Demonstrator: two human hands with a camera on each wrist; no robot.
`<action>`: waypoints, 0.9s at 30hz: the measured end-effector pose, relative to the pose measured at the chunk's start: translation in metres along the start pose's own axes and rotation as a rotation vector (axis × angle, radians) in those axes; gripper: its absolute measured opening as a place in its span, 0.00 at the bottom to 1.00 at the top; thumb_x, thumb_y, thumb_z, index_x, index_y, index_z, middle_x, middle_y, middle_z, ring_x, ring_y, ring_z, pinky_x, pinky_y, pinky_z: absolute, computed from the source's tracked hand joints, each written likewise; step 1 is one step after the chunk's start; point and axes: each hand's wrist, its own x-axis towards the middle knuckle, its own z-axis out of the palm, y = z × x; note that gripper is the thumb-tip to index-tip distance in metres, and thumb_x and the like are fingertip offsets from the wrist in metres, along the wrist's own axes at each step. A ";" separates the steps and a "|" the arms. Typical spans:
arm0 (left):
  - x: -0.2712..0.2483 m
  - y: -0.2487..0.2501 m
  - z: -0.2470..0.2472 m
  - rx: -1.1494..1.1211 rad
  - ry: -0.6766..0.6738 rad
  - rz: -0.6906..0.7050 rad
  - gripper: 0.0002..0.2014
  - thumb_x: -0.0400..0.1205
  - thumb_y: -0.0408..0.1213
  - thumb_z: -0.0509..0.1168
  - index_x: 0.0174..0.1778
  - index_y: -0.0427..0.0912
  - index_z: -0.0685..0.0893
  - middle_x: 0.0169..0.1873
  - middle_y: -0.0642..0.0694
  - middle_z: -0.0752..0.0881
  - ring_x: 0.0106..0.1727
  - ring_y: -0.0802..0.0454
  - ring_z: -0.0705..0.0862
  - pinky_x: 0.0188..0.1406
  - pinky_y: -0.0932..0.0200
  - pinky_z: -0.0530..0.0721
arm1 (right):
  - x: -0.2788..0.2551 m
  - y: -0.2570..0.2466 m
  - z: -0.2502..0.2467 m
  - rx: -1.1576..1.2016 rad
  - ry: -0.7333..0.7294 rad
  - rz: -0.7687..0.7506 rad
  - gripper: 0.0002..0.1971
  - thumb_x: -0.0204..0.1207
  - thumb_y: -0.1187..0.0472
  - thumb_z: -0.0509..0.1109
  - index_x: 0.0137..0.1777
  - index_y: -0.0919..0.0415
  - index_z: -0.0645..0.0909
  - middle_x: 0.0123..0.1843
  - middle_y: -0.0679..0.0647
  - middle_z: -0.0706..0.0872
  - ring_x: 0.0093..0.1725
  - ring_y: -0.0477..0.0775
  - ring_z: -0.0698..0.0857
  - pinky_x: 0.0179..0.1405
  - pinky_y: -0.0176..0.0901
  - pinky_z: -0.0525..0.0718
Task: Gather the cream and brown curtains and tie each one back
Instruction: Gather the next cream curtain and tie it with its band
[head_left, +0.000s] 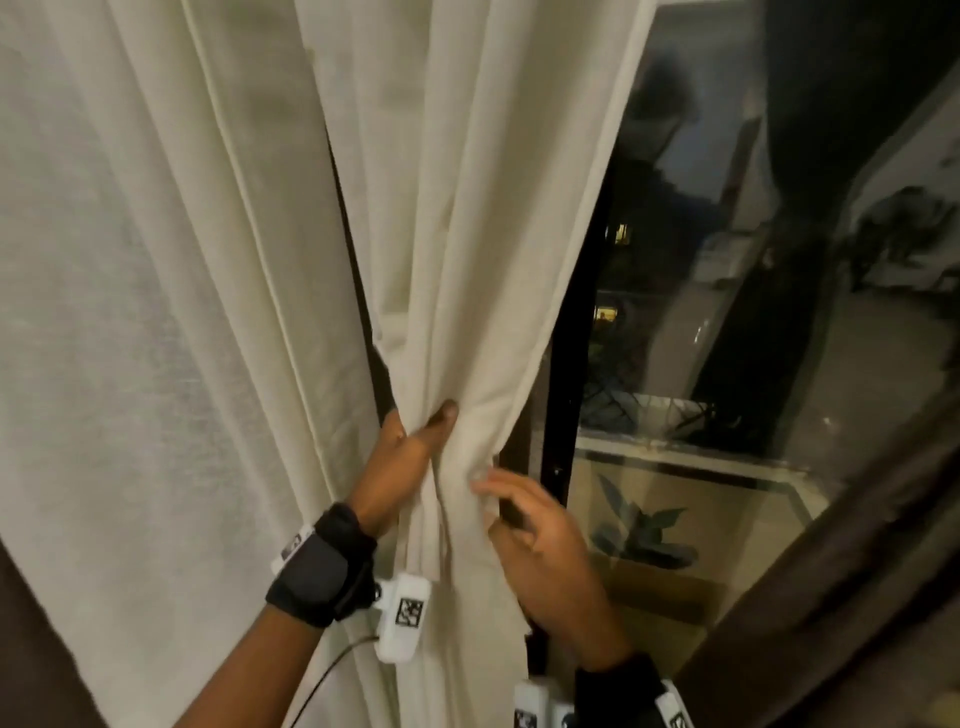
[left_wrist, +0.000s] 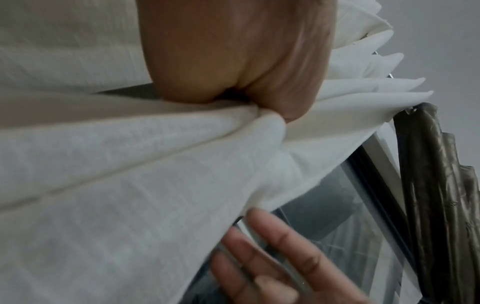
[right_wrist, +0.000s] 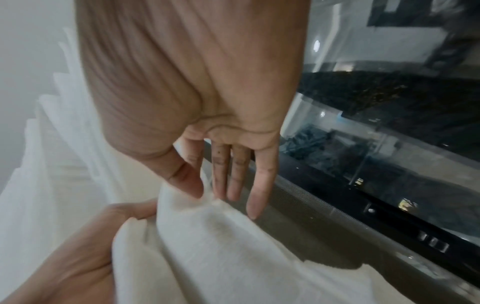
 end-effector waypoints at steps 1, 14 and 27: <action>0.000 -0.001 0.000 -0.003 -0.011 -0.014 0.12 0.91 0.38 0.68 0.65 0.61 0.86 0.61 0.60 0.95 0.65 0.56 0.93 0.67 0.52 0.89 | 0.004 0.007 -0.004 0.042 0.067 0.053 0.20 0.86 0.60 0.71 0.73 0.35 0.83 0.75 0.25 0.80 0.73 0.26 0.79 0.78 0.47 0.84; -0.042 -0.074 -0.015 0.426 -0.194 -0.147 0.28 0.75 0.42 0.86 0.61 0.71 0.79 0.56 0.66 0.91 0.56 0.78 0.88 0.67 0.61 0.89 | -0.009 0.098 0.005 -0.144 -0.146 0.352 0.15 0.79 0.48 0.82 0.64 0.44 0.87 0.57 0.39 0.92 0.57 0.38 0.90 0.56 0.38 0.86; -0.059 -0.093 -0.011 0.256 -0.168 -0.328 0.21 0.91 0.49 0.66 0.76 0.63 0.66 0.65 0.60 0.83 0.71 0.53 0.82 0.79 0.50 0.78 | 0.005 0.097 -0.057 -0.450 -0.046 0.283 0.06 0.74 0.44 0.83 0.49 0.40 0.94 0.56 0.44 0.78 0.64 0.53 0.72 0.70 0.53 0.71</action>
